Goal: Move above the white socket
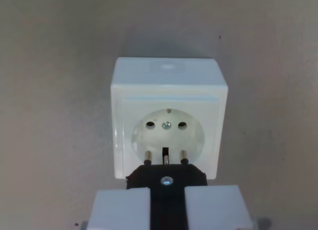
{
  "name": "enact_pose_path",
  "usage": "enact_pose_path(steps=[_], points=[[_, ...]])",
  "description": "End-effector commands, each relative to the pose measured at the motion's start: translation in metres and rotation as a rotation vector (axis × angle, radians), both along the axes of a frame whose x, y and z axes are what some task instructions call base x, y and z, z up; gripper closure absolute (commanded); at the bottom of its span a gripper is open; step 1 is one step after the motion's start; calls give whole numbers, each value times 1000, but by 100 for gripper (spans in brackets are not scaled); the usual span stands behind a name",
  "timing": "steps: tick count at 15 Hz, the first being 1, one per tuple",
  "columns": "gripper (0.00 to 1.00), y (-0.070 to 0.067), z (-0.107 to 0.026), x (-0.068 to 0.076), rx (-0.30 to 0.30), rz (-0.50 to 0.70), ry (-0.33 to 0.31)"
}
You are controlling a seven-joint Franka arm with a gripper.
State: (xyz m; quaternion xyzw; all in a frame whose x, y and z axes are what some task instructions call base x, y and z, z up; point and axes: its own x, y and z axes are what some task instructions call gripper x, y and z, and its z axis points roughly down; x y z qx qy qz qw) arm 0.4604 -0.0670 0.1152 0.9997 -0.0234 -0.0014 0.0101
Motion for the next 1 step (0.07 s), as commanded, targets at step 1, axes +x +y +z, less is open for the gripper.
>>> enact_pose_path(steps=[1], points=[[100,-3,-6,-7,-7,-24,-120]])
